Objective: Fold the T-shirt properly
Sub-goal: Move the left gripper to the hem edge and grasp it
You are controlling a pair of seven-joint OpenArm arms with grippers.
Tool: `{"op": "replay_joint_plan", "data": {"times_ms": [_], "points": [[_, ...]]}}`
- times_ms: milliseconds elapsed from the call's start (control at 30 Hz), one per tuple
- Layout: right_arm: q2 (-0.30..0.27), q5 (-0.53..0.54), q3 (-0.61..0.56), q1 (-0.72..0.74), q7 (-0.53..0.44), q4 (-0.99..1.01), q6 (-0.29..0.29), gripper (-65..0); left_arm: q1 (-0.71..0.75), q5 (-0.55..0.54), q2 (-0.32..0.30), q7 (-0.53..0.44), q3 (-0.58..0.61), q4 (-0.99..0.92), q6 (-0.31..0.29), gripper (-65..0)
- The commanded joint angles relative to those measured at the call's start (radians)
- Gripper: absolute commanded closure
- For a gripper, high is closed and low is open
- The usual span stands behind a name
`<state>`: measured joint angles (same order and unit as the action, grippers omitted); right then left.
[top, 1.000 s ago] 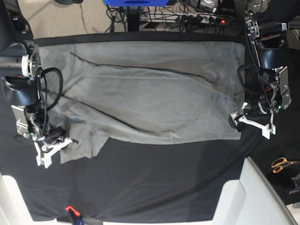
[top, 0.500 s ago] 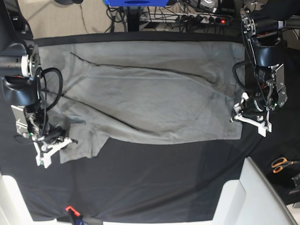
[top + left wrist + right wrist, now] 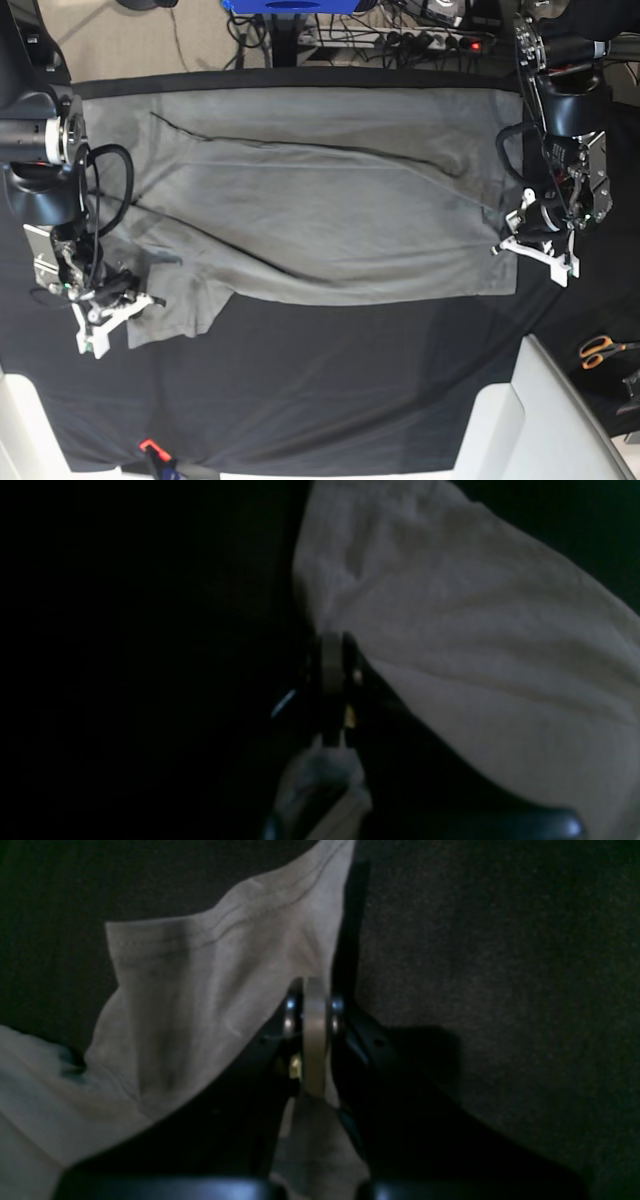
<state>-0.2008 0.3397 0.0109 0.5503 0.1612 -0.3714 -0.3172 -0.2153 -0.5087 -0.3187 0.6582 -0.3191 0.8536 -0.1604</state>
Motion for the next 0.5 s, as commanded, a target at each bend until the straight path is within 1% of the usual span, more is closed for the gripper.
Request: {"op": "replay_joint_plan", "data": {"times_ms": [0,67,233,467], "points": [[-0.012,0.011,0.001,0.034,-0.019,-0.015,-0.006,-0.2,0.001,0.005,-0.018,0.002,-0.001,0.017,0.002,0.0],[-0.012,0.011,0.001,0.034,-0.019,-0.015,-0.006,-0.2,0.032,0.000,-0.033,0.002,-0.001,0.062,0.002,0.0],[-0.012,0.011,0.001,0.034,-0.019,-0.015,-0.006,-0.2,0.109,-0.001,-0.035,0.019,-0.001,0.171,0.003,0.0],[-0.010,0.011,0.001,0.034,-0.019,-0.015,-0.006,-0.2,0.132,-0.001,-0.032,0.035,-0.002,0.207,0.003,0.0]]}}
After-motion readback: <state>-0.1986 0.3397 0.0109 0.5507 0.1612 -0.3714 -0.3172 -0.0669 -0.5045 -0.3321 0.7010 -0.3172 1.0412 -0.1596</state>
